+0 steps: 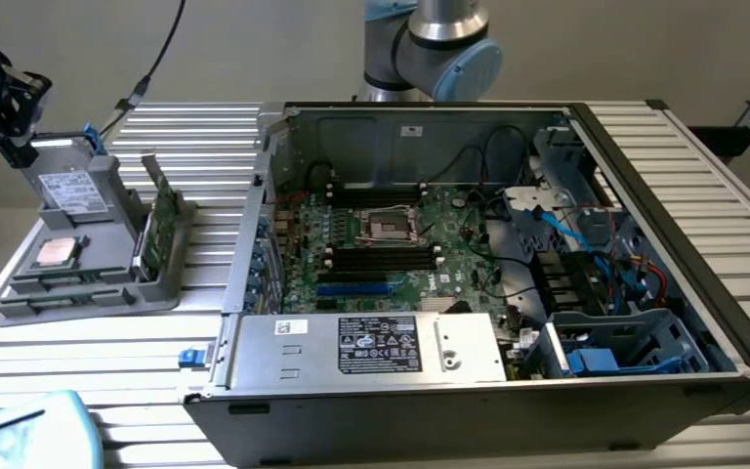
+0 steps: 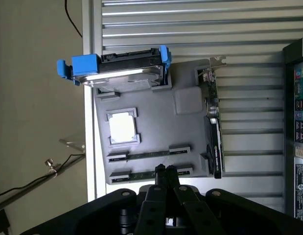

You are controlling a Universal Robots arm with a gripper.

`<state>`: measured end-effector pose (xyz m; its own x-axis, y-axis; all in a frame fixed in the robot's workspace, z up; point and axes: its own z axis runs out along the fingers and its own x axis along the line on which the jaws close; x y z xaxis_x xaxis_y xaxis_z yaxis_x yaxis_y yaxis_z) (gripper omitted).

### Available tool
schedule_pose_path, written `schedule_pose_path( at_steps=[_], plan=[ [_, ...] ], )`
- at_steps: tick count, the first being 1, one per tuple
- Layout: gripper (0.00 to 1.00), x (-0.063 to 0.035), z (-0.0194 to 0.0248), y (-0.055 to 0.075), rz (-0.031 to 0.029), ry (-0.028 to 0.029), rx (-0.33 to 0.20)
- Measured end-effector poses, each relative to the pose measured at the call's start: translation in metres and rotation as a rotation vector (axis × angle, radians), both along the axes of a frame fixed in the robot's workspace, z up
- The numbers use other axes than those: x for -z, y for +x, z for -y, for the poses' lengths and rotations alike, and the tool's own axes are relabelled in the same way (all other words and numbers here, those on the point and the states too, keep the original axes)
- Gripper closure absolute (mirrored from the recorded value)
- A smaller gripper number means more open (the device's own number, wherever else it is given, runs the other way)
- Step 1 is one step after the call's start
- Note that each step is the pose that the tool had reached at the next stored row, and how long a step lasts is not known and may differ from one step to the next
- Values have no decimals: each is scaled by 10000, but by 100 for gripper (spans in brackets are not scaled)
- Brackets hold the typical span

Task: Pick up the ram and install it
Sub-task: 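Pick up the ram and move it above insertion slot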

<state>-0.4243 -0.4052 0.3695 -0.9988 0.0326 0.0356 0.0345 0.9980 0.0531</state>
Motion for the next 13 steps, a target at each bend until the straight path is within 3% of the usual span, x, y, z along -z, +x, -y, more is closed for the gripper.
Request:
schedule_pose_path(
  at_steps=[3, 13],
  plan=[
    [89, 2, 1, -1, 1, 1, -273],
    [89, 18, 0, -1, 1, 1, -2064]
  ],
)
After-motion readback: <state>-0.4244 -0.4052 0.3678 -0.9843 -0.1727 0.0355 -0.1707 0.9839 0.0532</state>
